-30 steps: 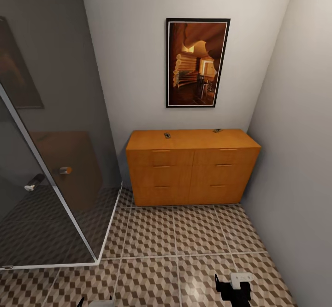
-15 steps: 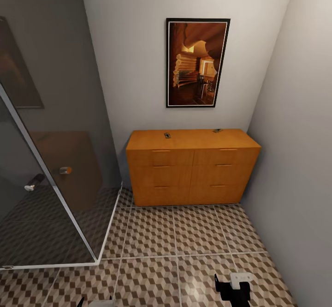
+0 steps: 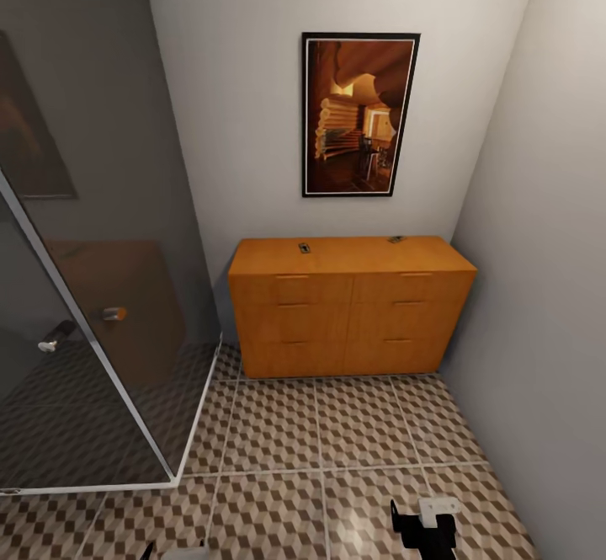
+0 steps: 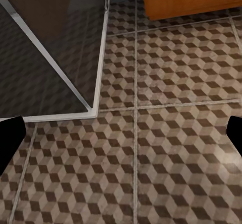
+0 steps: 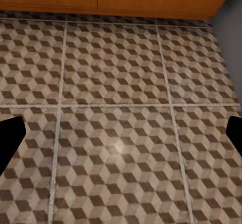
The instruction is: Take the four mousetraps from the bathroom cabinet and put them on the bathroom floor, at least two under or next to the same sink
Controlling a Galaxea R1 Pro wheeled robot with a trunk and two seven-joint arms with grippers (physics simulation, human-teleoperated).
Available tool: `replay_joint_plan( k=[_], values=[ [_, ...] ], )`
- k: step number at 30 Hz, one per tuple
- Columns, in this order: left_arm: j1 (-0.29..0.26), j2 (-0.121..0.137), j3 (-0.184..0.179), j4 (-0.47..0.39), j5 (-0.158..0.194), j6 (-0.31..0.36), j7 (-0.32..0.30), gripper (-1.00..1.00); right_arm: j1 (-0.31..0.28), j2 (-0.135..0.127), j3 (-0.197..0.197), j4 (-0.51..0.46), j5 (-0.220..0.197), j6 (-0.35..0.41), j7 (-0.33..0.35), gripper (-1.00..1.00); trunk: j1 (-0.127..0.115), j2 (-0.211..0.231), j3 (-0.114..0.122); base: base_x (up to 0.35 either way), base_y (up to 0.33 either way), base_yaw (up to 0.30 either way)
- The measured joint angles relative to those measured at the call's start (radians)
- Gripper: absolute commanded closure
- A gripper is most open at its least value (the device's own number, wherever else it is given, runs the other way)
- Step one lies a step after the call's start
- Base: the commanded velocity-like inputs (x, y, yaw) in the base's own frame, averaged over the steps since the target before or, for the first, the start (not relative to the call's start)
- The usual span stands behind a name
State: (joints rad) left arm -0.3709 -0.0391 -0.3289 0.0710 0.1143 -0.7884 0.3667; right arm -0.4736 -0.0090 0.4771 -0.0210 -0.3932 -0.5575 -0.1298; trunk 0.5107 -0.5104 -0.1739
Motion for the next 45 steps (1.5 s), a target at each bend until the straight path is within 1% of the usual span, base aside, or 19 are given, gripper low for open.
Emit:
replay_joint_plan(
  k=[5, 7, 11, 15, 22, 26, 45],
  values=[
    [0.0, -0.001, -0.001, 0.0, 0.0, 0.0, 0.0, -1.0, 0.0, 0.002, 0.0, 0.0, 0.0, 0.0, 0.0, -1.0, 0.0, 0.0, 0.0, 0.178, -0.121, 0.0],
    [0.0, 0.0, 0.0, 0.0, 0.0, 0.0, 0.0, -1.0, 0.0, 0.007, 0.001, 0.0, 0.0, 0.0, 0.0, -1.0, 0.0, 0.0, 0.0, 0.191, -0.131, 0.0],
    [0.0, -0.001, 0.0, 0.0, 0.0, 0.0, 0.0, -1.0, 0.0, 0.026, 0.0, -0.001, 0.0, 0.002, 0.001, -1.0, 0.0, 0.0, 0.0, 0.195, -0.134, 0.0],
    [0.0, -0.001, -0.001, 0.0, 0.0, 0.0, 0.0, -1.0, 0.001, 0.032, -0.001, -0.001, 0.0, 0.002, 0.001, -1.0, 0.0, 0.0, 0.0, 0.196, -0.128, 0.0],
    [0.0, -0.001, 0.0, 0.0, 0.0, 0.0, 0.0, -1.0, 0.0, 0.036, -0.001, -0.001, 0.0, 0.002, 0.001, -1.0, 0.0, 0.0, 0.0, 0.197, -0.057, -0.016],
    [0.0, -0.001, 0.0, 0.0, 0.0, 0.0, 0.0, -1.0, 0.0, 0.036, -0.001, -0.001, 0.0, 0.002, 0.001, -1.0, 0.0, 0.0, 0.003, 0.142, -0.011, -0.124],
    [0.0, -0.001, 0.0, 0.0, 0.0, 0.0, 0.0, -1.0, 0.0, 0.036, -0.001, -0.001, 0.0, 0.002, 0.001, -1.0, 0.0, 0.0, 0.025, 0.016, -0.001, -0.152]
  ],
)
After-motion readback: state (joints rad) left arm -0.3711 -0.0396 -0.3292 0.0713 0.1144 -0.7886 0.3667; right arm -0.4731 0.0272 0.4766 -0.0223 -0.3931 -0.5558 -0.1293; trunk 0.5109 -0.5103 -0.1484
